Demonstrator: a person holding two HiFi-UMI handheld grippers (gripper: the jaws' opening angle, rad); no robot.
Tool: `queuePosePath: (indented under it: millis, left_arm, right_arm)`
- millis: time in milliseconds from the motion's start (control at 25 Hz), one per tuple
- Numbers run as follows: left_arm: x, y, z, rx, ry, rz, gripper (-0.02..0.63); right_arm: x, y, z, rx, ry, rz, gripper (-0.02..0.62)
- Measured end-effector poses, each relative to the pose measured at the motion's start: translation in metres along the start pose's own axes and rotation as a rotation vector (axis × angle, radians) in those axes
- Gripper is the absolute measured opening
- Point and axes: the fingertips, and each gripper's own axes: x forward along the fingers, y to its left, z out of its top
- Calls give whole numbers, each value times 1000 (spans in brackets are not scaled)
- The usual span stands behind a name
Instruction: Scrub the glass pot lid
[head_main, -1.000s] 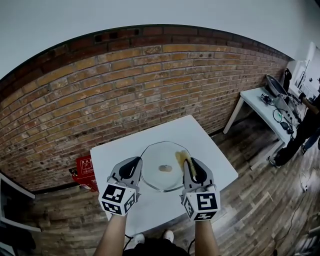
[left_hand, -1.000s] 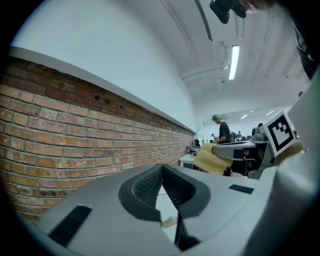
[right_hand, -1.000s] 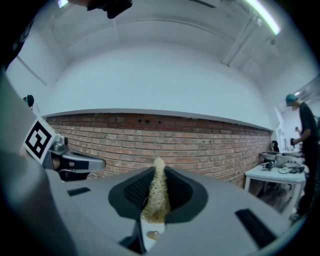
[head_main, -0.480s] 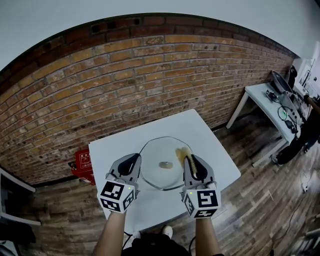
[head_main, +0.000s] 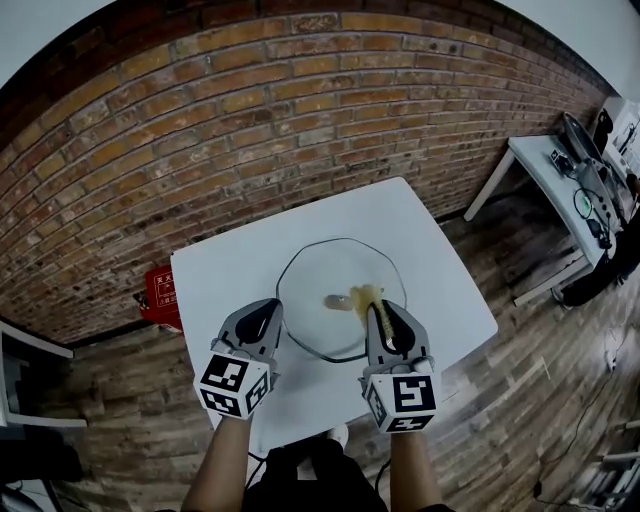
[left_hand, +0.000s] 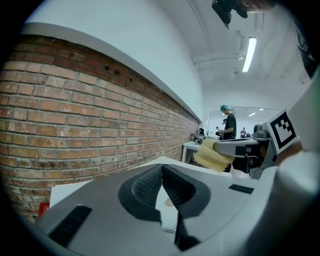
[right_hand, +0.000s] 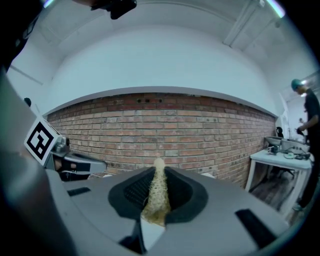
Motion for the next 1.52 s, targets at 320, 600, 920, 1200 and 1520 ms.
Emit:
queuePosePath:
  millis: [320, 600, 920, 1200, 1520]
  left_arm:
    - [8, 6, -46, -40, 74, 6, 9]
    - [12, 10, -71, -63, 110, 15, 9]
    - [16, 11, -87, -73, 137, 20, 9]
    - [19, 9, -101, -88, 159, 12, 10]
    - [20, 11, -111, -77, 170, 17, 10]
  right_arm:
    - [8, -3, -42, 27, 62, -2, 58]
    - [14, -5, -61, 44, 87, -2, 58]
    - [19, -4, -74, 46, 104, 9, 58]
    - [21, -2, -84, 49, 120, 8, 58]
    - [22, 0, -97, 56, 133, 15, 58]
